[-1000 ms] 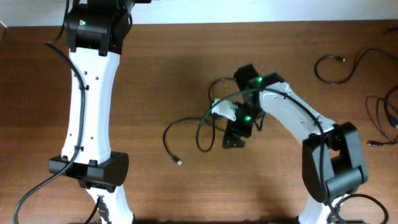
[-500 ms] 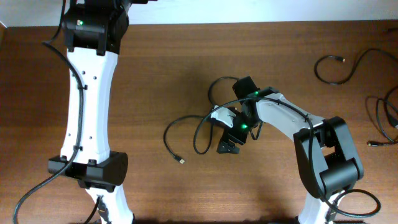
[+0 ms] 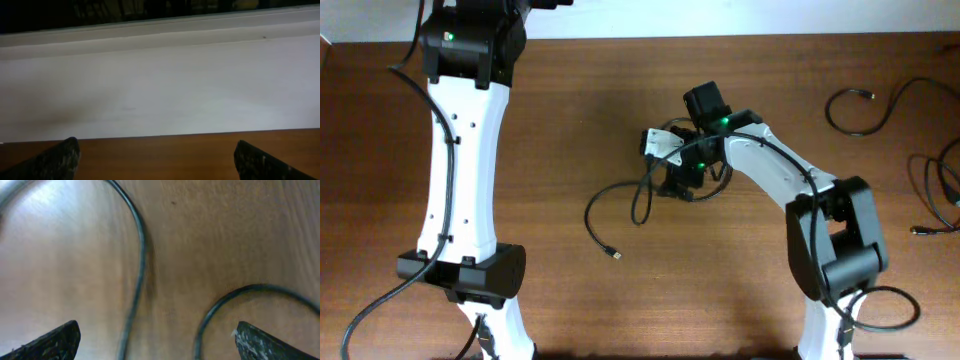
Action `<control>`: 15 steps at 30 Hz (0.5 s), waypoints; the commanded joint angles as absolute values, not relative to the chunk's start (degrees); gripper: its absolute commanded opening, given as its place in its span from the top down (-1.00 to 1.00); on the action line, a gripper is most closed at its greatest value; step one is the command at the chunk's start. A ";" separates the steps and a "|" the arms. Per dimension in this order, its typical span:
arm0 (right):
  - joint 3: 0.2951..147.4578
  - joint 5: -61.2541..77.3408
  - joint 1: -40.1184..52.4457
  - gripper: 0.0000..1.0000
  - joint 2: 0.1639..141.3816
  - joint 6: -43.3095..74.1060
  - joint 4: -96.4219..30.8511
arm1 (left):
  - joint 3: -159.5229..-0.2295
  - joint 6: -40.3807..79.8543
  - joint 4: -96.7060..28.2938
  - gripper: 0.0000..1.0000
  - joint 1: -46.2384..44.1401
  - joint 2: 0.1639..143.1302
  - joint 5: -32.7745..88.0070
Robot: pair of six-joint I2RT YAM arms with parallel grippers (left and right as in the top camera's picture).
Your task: Untangle cables
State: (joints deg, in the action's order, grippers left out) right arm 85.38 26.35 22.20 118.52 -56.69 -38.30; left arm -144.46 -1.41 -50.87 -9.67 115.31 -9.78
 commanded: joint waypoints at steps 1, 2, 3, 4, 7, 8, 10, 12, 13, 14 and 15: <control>85.71 22.04 22.52 -0.97 121.38 -61.73 -34.00 | -145.45 -3.16 -50.81 -0.98 -9.30 115.28 -10.59; 85.69 22.09 22.35 -0.97 123.02 -62.67 -33.43 | -145.45 -3.16 -50.89 -0.98 -9.30 115.28 -10.59; 85.67 21.37 22.11 -0.98 124.25 -62.81 -33.21 | -145.45 -3.16 -50.89 -0.98 -9.30 115.28 -10.59; 85.67 20.84 21.96 -0.97 125.51 -62.81 -33.10 | -145.45 -3.70 -51.05 -0.98 -9.30 115.28 -10.57; 85.67 20.71 22.11 -0.97 127.31 -62.28 -33.61 | -145.45 -4.03 -51.11 -0.98 -9.30 115.28 -10.57; 85.67 20.75 22.17 -0.97 127.35 -62.11 -33.54 | -145.45 -4.03 -51.11 -0.98 -9.30 115.28 -10.57; 85.49 20.93 22.22 -0.97 127.59 -61.17 -33.78 | -145.45 -4.03 -51.13 -0.98 -9.30 115.28 -10.57; 85.43 21.80 22.41 -1.00 127.66 -58.81 -35.00 | -145.45 -4.03 -51.13 -0.98 -9.30 115.28 -10.57; 85.19 23.51 22.81 0.74 127.83 -58.85 -35.27 | -145.45 -4.01 -51.16 -0.98 -9.30 115.28 -10.59; 84.95 23.77 22.94 0.92 127.83 -56.97 -34.89 | -145.45 -4.03 -51.16 -0.98 -9.30 115.28 -10.59; 84.93 23.88 22.92 0.92 127.83 -56.21 -34.92 | -145.45 -4.03 -51.11 -0.98 -9.30 115.28 -10.59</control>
State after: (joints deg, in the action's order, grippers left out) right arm 86.04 25.02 22.35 125.05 -58.35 -34.76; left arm -144.46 -3.07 -51.16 -9.67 115.31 -9.96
